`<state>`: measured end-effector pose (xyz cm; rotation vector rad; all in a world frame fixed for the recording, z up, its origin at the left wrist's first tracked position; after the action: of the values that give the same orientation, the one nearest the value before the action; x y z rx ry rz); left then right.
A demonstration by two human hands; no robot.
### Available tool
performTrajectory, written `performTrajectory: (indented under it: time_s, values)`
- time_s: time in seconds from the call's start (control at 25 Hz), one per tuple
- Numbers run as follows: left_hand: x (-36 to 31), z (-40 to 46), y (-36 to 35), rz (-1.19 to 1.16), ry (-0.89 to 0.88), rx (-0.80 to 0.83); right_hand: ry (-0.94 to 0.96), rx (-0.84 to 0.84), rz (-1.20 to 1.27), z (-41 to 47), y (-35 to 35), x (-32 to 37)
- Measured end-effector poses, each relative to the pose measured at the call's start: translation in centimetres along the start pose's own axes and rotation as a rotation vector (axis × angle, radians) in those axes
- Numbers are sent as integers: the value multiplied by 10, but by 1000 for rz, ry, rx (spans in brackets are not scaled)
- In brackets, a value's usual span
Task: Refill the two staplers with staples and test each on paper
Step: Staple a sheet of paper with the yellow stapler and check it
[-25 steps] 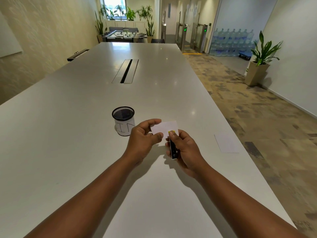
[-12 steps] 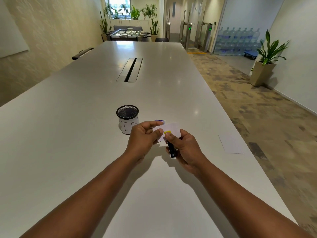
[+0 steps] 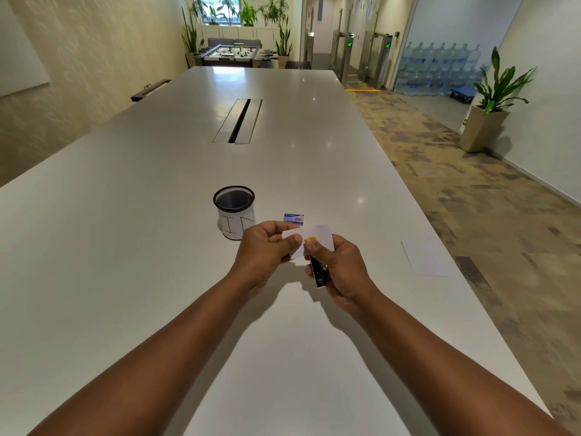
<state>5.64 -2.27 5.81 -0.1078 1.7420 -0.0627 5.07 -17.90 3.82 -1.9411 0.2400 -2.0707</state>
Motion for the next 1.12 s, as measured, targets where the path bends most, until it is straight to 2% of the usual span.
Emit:
performTrajectory:
  time_s: [0.12, 0.24, 0.4, 0.48, 0.56, 0.64, 0.76, 0.92, 1.12]
  values:
    - [5, 4, 1, -32, 60, 2, -65, 9, -35, 2, 1, -5]
    - [7, 14, 4, -73, 76, -61, -76, 9, -63, 5, 5, -6]
    - [14, 27, 12, -95, 103, -202, -83, -149, -167, 16, 34, 0]
    - [18, 31, 14, -107, 121, -221, -52, -266, -305, 22, 54, 5]
    - [22, 35, 16, -104, 138, -231, 30, -341, -583, 28, 71, 14]
    - [24, 37, 16, -91, 145, -234, 114, -343, -884, 33, 80, 19]
    - [26, 42, 15, -83, 157, -234, 164, -318, -1174, 41, 85, 21]
    - [27, 49, 12, -74, 175, -222, 151, -294, -1375, 54, 86, 18]
    - [28, 57, 12, -67, 187, -213, 105, -228, -1450, 66, 88, 10]
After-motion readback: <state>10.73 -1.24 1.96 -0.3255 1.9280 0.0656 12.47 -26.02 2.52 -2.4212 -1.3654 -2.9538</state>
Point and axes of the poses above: each hand's wrist, its own z-axis towards the middle knuckle, its own y-axis out of the back of the hand, x = y × z, the point moved 5 cm from there along z, towards the middle knuckle, and after that the axes turned 8 degrees about y, right-handed, at the moved point
